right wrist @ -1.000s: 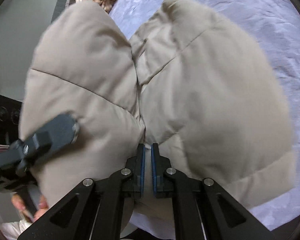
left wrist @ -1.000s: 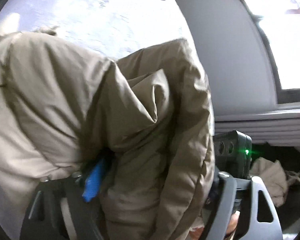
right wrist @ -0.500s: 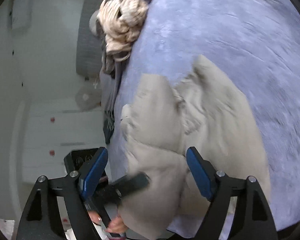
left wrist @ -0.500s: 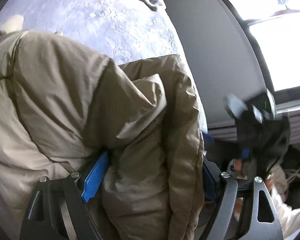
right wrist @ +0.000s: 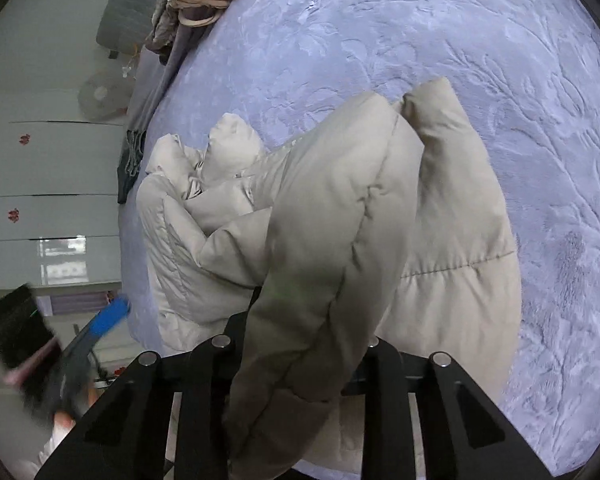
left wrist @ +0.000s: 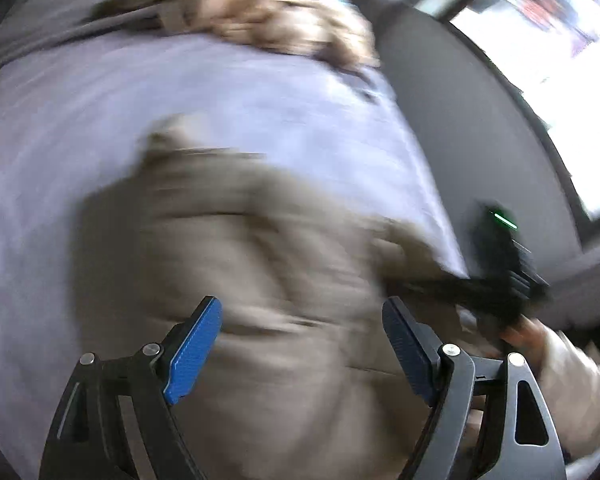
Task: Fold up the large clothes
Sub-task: 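Grasp the folded coat bundle with the right gripper and lift it up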
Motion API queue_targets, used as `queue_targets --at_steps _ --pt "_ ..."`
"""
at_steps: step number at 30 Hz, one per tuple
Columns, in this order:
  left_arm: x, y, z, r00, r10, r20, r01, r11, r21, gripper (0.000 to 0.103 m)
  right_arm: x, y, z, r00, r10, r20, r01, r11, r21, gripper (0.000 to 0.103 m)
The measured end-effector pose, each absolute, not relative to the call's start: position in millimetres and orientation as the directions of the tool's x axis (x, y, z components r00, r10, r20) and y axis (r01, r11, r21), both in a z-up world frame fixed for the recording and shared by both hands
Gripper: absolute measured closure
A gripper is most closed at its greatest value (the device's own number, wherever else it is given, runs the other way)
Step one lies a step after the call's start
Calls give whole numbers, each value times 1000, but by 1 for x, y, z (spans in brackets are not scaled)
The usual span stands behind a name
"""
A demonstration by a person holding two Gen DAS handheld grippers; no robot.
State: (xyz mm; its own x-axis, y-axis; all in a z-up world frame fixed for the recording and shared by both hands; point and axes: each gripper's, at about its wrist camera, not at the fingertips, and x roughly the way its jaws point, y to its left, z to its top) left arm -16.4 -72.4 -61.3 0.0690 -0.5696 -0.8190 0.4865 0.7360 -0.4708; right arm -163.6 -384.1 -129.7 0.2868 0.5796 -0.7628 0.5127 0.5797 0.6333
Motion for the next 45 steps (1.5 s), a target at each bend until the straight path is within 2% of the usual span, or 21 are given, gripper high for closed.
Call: queue_targets --at_steps 2,6,11,16,18,21,24,26,30,34,36,38,40,45 --pt "11 -48 -95 72 -536 -841 396 789 -469 21 -177 -382 -118 296 571 -766 499 592 634 82" --pt "20 -37 -148 22 -557 -830 297 797 -526 21 -166 -378 -85 324 516 -793 379 697 608 86" --pt "-2 -82 -141 52 -523 -850 362 804 -472 20 -152 -385 -65 317 427 -847 290 806 516 87" --pt "-22 -124 -113 100 -473 -875 431 813 -391 20 -165 -421 -88 256 328 -909 398 822 409 86" --pt "-28 -132 -110 114 -443 -889 457 818 -349 20 -176 -432 -87 257 326 -910 450 793 412 82" --pt "-29 -135 -113 129 -423 -897 446 832 -329 20 -188 -426 -55 279 281 -918 426 821 380 75" --pt "-28 -132 -116 134 -415 -900 427 843 -326 20 -202 -415 -8 364 285 -887 340 846 411 59" --pt "-29 -134 -114 140 -406 -903 434 845 -313 20 -204 -404 15 400 329 -855 280 845 456 44" --pt "-27 -143 -105 161 -375 -913 450 851 -271 20 -207 -367 35 348 520 -780 140 794 591 42" --pt "-23 -150 -81 216 -414 -884 494 827 -267 20 -214 -335 14 206 479 -853 103 857 505 43" --pt "-18 -159 -77 225 -423 -878 521 814 -259 20 -221 -329 -2 154 450 -880 115 876 468 49" --pt "-12 -171 -82 218 -417 -883 541 804 -246 20 -231 -333 -11 136 444 -886 141 876 461 78" --pt "-6 -182 -90 210 -401 -892 545 805 -234 20 -242 -338 -20 137 414 -900 170 885 433 91" --pt "-9 -214 -100 177 -417 -892 557 789 -258 20 -277 -353 -47 114 318 -941 260 905 337 95"
